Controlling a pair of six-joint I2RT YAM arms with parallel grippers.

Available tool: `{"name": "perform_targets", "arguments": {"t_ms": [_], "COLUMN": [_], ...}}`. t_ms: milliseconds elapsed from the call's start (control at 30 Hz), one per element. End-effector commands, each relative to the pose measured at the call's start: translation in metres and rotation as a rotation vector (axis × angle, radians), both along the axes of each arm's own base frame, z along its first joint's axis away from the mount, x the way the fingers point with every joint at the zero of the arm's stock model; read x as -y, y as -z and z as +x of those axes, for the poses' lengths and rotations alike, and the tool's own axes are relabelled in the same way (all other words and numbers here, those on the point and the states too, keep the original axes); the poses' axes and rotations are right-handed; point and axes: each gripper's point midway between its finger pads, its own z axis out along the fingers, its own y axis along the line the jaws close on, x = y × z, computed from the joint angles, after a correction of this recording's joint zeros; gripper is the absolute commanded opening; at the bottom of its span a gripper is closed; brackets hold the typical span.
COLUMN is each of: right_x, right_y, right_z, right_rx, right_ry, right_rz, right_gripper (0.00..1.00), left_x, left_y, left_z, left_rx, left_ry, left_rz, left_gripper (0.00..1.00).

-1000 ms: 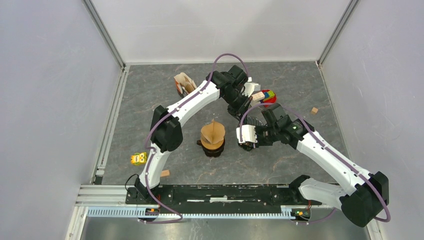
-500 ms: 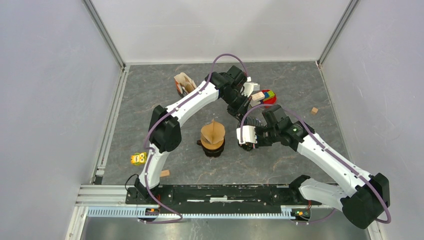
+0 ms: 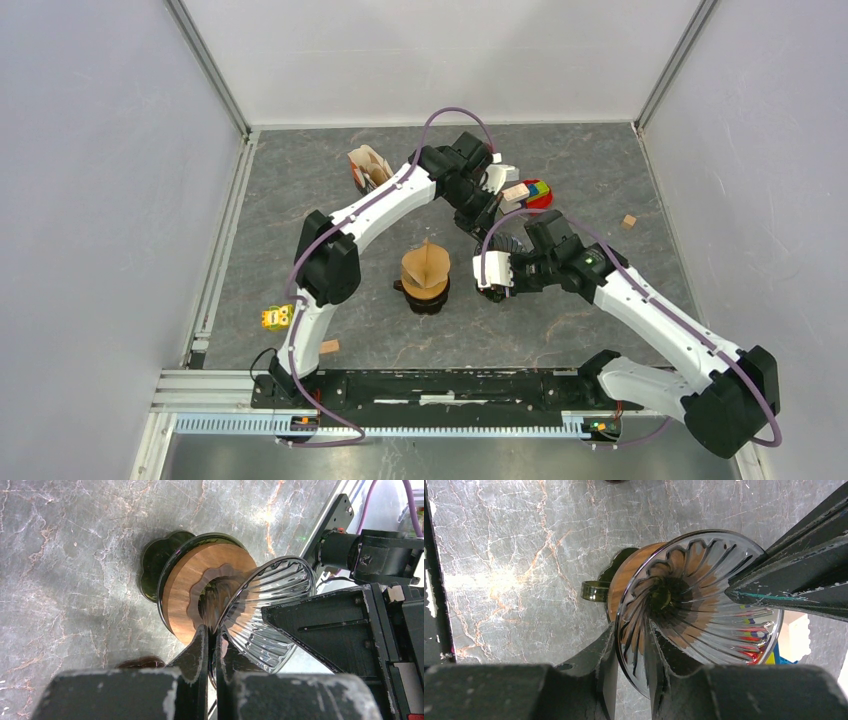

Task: Place the coffee filter in the dripper
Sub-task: Place the coffee dripper on the coffee server.

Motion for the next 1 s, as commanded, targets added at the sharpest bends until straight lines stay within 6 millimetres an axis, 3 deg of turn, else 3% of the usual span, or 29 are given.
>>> {"name": "perform_targets", "arguments": {"t_ms": [0,967], "right_x": [0.015,0.037], "right_y": [0.045,0.065], "right_z": [-0.024,-0.023], "right_rx": [-0.187,-0.216], "right_ry": [0.027,0.030], "right_rz": [-0.104,-0.257], "right_gripper": [0.00,0.00], "left_x": [-0.006,0.000], "left_y": [0.035,0.059], "left_z": [-0.028,-0.047], "left_rx": [-0.090,-0.088], "left_ry": [-0.003,0.051], "left_rz": [0.111,0.119], "left_gripper": [0.02,0.02]}}
